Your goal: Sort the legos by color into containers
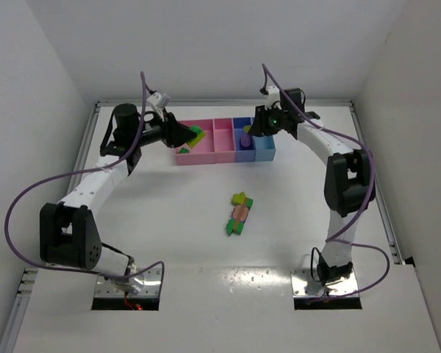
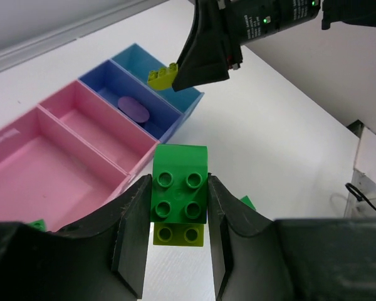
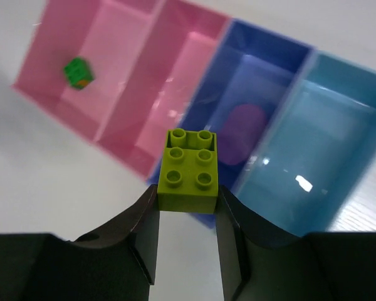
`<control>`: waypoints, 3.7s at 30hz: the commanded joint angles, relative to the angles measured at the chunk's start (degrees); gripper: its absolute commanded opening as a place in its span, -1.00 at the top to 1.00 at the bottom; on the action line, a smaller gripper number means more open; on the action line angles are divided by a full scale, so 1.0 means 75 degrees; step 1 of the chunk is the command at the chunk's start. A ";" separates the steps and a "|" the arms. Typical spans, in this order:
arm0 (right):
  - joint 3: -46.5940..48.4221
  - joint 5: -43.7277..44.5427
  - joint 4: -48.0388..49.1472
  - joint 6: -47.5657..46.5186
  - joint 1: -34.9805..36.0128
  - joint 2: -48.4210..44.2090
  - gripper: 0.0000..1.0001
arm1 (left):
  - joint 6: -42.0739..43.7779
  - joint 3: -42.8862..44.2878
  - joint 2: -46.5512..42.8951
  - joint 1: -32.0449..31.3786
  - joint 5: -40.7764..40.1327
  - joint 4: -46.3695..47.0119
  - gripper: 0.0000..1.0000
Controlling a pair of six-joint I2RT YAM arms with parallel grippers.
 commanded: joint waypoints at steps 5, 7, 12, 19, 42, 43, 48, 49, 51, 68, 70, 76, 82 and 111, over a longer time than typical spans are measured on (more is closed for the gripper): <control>0.0339 0.2272 0.0237 0.0298 -0.0171 0.0146 1.00 | 0.0529 -0.0151 -0.0397 -0.0124 -0.0290 -0.0188 0.74; 0.0176 0.2529 0.0237 0.0216 -0.0102 0.0146 1.00 | 0.0634 -0.0081 -0.0305 -0.0206 -0.0290 -0.0327 0.74; 0.0070 0.2858 0.0237 0.0146 -0.0101 0.0146 0.78 | 0.0728 0.0188 -0.0070 -0.0277 -0.0290 -0.0328 0.74; -0.0105 0.1680 0.0085 0.0052 -0.0101 0.0030 -0.89 | 0.0436 0.0341 0.0247 -0.0347 -0.0162 -0.0013 0.74; -0.2262 -0.5871 0.7373 0.5137 0.0683 -0.1284 -0.83 | -0.4299 -0.0022 0.1232 -0.0933 0.1913 0.4371 0.74; -0.2193 -0.5871 0.7444 0.5208 0.0684 -0.1284 -0.83 | -0.4299 0.0047 0.1301 -0.0933 0.1983 0.4371 0.74; -0.2192 -0.5953 0.7538 0.5208 0.0684 -0.1284 -0.67 | -0.4299 0.0048 0.1302 -0.0933 0.1984 0.4371 0.74; -0.2192 -0.5953 0.7538 0.5208 0.0684 -0.1214 -0.58 | -0.4299 0.0048 0.1302 -0.0933 0.1984 0.4371 0.74; -0.2122 -0.6036 0.7619 0.5208 0.0754 -0.1213 -0.25 | -0.4299 0.0048 0.1372 -0.0933 0.2054 0.4371 0.74; -0.2356 -0.6739 0.5082 0.2755 0.0684 -0.1622 0.98 | -0.3914 0.0444 0.1267 0.0062 0.0181 0.4092 0.82; -0.2356 -0.6739 0.3652 0.1931 0.0614 -0.1705 1.00 | -0.3469 0.0633 0.1267 0.0063 0.0051 0.3436 0.82; -0.2204 -0.5956 0.1809 0.0206 0.0263 -0.1870 1.00 | -0.0929 0.1171 0.1114 -0.0158 -0.2394 0.0187 0.82; -0.2122 -0.3461 0.1807 0.0497 -0.0124 -0.1870 1.00 | 0.1114 0.1536 0.1418 -0.1307 -0.5861 -0.1358 0.82; -0.0353 0.1814 0.1445 -0.0662 -0.0500 0.0169 0.46 | 0.1006 0.2333 0.2251 -0.1589 -0.4595 -0.2224 -1.00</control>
